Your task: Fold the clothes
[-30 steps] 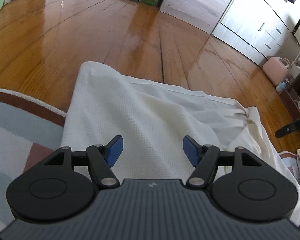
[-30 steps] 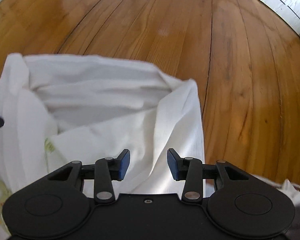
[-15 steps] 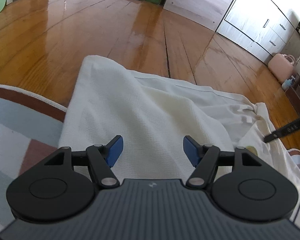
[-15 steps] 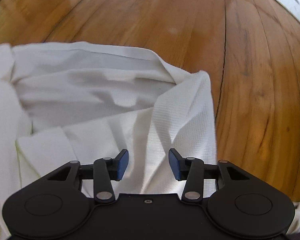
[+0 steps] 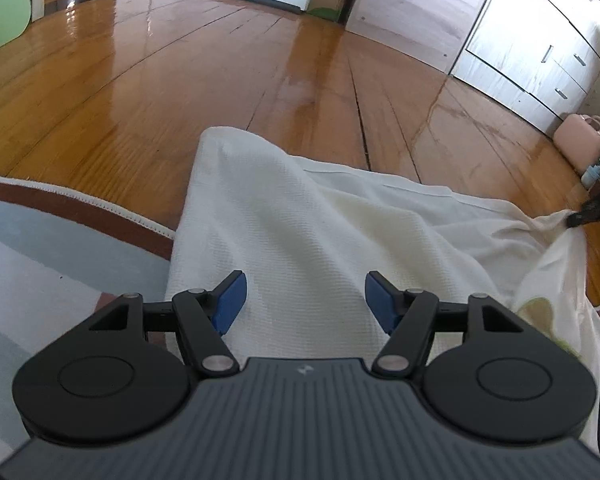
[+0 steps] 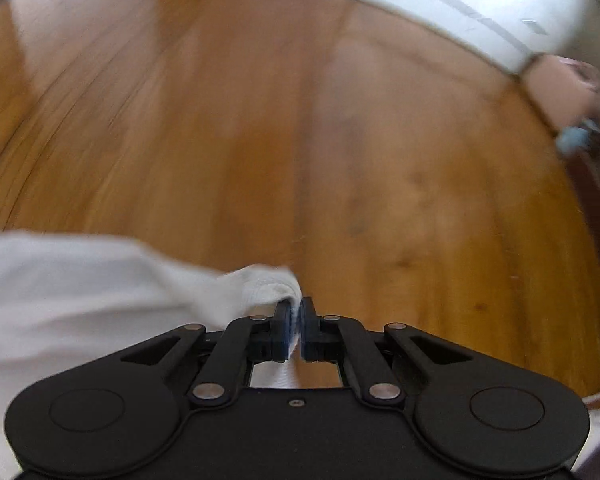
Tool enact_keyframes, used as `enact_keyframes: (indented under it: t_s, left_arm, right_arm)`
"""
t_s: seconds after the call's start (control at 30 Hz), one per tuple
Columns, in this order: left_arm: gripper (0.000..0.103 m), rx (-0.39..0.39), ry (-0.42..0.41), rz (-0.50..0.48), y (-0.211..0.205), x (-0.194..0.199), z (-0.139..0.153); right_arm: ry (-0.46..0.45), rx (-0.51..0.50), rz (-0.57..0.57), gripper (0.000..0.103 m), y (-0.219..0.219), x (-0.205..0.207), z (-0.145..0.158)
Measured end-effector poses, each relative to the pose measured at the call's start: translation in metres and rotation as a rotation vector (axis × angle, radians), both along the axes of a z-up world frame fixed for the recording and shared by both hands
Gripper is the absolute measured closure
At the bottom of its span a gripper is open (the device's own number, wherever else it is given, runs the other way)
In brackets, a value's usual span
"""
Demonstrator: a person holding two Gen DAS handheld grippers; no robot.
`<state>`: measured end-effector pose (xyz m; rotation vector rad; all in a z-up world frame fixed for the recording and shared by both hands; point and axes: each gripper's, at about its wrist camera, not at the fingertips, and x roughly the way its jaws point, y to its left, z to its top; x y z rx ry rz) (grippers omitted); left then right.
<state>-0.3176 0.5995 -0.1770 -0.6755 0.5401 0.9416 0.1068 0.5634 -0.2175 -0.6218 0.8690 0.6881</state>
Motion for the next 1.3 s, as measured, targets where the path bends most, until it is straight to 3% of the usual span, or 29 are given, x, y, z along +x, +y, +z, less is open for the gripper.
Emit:
enact_keyframes:
  t_s: [0.1,0.23,0.33,0.53,0.67,0.8,0.87,0.93,1.0,1.03,1.07,1.1,1.13,1.17,1.23,1.3]
  left_arm:
    - [0.039,0.007,-0.002,0.010,0.001,-0.001,0.001]
    - [0.039,0.014,0.018,0.011,-0.002,0.001,0.001]
    - [0.038,0.030,0.018,0.018,-0.003,-0.001,0.005]
    - [0.037,0.046,0.008,0.033,0.005,-0.001,0.011]
    - [0.037,0.012,-0.015,0.001,0.024,0.006,0.018]
    - [0.036,-0.012,-0.006,-0.057,0.037,0.024,0.022]
    - [0.037,-0.012,0.034,-0.062,0.041,0.030,0.016]
    - [0.037,-0.042,0.020,-0.059,0.045,0.027,0.009]
    - [0.038,-0.074,-0.014,-0.061,0.049,0.022,0.004]
    - [0.039,-0.084,-0.039,-0.069,0.050,0.019,0.002]
    - [0.044,-0.094,-0.064,-0.078,0.052,0.016,0.001]
    - [0.074,-0.094,-0.073,-0.098,0.052,0.015,0.001]
    - [0.091,-0.098,-0.064,-0.134,0.053,0.016,0.000]
    - [0.100,-0.108,-0.057,-0.160,0.052,0.018,-0.001]
    - [0.100,-0.146,-0.093,-0.172,0.052,0.017,-0.002]
    - [0.100,-0.188,-0.140,-0.179,0.052,0.015,-0.003]
  right_arm:
    - [-0.008,0.039,-0.081,0.099,-0.028,0.003,0.000]
    - [-0.023,-0.008,-0.148,0.098,-0.051,0.012,-0.008]
    - [0.025,-0.002,-0.194,0.098,-0.067,0.018,-0.010]
    - [0.054,0.049,-0.134,0.098,-0.081,0.006,-0.001]
    - [0.071,0.077,-0.121,0.098,-0.093,0.009,0.005]
    - [0.079,0.246,-0.212,0.085,-0.105,0.016,0.026]
    - [0.078,0.305,-0.198,0.077,-0.097,0.004,0.039]
    - [0.083,0.353,-0.158,0.077,-0.085,-0.010,0.050]
    - [0.117,0.351,-0.004,0.063,-0.063,-0.035,0.056]
    - [0.161,0.355,0.073,0.061,-0.053,-0.048,0.057]
    - [0.235,0.362,0.155,0.060,-0.042,-0.060,0.056]
    - [0.307,0.361,0.225,0.060,-0.031,-0.071,0.052]
    - [0.378,0.349,0.271,0.060,-0.021,-0.083,0.044]
    - [0.448,0.336,0.318,0.060,-0.010,-0.095,0.036]
    - [0.589,0.309,0.411,0.059,0.011,-0.118,0.021]
    - [0.627,0.276,0.460,0.046,0.027,-0.138,0.007]
